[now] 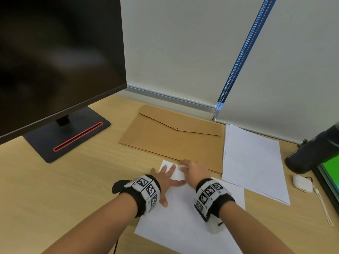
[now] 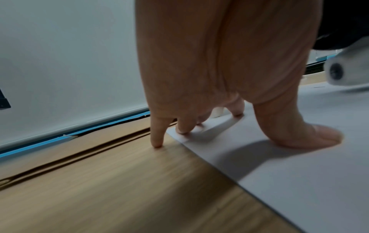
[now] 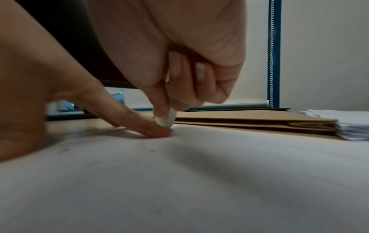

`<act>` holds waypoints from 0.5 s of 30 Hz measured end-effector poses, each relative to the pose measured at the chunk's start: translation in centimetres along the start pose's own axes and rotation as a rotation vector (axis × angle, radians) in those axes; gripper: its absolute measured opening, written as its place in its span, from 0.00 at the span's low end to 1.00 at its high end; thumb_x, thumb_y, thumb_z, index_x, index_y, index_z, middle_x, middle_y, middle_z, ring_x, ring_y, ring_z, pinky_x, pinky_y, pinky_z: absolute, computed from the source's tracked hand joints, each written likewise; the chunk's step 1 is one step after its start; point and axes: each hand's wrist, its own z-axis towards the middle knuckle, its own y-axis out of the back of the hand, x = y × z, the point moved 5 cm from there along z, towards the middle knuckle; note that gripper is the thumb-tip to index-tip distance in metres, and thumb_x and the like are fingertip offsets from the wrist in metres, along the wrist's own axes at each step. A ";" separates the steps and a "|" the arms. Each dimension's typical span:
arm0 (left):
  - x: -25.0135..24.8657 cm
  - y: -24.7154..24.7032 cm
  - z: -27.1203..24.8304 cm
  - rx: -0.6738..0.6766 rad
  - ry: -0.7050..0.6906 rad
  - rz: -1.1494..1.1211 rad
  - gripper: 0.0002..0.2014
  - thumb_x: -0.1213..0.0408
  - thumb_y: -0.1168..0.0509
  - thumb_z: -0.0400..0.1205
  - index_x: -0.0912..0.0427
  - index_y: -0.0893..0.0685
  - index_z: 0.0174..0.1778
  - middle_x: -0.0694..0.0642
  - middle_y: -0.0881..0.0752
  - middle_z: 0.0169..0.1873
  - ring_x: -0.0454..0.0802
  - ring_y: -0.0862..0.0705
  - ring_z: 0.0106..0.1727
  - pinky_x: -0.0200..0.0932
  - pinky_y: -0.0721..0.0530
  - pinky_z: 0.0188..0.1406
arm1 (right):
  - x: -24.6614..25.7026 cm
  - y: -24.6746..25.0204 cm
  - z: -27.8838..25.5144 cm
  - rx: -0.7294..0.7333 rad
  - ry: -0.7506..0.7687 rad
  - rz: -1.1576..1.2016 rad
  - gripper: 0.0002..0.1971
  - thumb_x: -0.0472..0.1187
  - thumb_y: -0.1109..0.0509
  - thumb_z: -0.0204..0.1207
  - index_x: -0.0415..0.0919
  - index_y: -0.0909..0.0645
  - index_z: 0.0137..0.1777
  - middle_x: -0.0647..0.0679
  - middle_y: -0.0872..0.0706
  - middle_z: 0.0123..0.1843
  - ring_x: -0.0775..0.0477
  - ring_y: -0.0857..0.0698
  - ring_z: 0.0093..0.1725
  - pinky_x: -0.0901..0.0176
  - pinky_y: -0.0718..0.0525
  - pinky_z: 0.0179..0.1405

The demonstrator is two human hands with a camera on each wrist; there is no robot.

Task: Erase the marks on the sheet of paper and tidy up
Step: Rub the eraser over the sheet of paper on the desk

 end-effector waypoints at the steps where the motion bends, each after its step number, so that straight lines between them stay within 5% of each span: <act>1: 0.0 0.0 0.0 -0.003 -0.001 0.000 0.50 0.54 0.28 0.77 0.34 0.61 0.81 0.58 0.72 0.80 0.62 0.67 0.82 0.72 0.56 0.77 | -0.1 -0.2 -0.6 0.015 0.015 0.005 0.15 0.44 0.45 0.83 0.50 0.22 0.66 0.43 0.14 0.59 0.40 0.17 0.60 0.51 0.18 0.56; 4: 0.0 0.0 0.0 -0.011 -0.004 -0.003 0.49 0.54 0.28 0.77 0.35 0.60 0.81 0.58 0.72 0.80 0.62 0.67 0.82 0.72 0.56 0.77 | -0.5 -0.5 -1.6 0.075 0.058 0.020 0.13 0.44 0.43 0.82 0.50 0.19 0.59 0.45 0.14 0.57 0.41 0.18 0.59 0.52 0.20 0.55; 11: -0.1 0.1 -0.2 -0.007 -0.011 0.005 0.50 0.55 0.28 0.77 0.33 0.62 0.80 0.58 0.72 0.80 0.62 0.67 0.82 0.73 0.57 0.77 | 0.0 0.3 0.6 -0.019 -0.011 0.013 0.15 0.43 0.44 0.83 0.51 0.22 0.64 0.43 0.14 0.60 0.40 0.16 0.58 0.50 0.16 0.55; 15: 0.0 0.1 -0.1 -0.012 -0.012 0.006 0.49 0.54 0.28 0.77 0.33 0.61 0.81 0.57 0.72 0.80 0.62 0.66 0.82 0.72 0.56 0.77 | -0.3 -0.2 -0.4 0.050 -0.004 0.018 0.15 0.45 0.42 0.82 0.50 0.21 0.65 0.44 0.15 0.62 0.42 0.17 0.60 0.52 0.19 0.57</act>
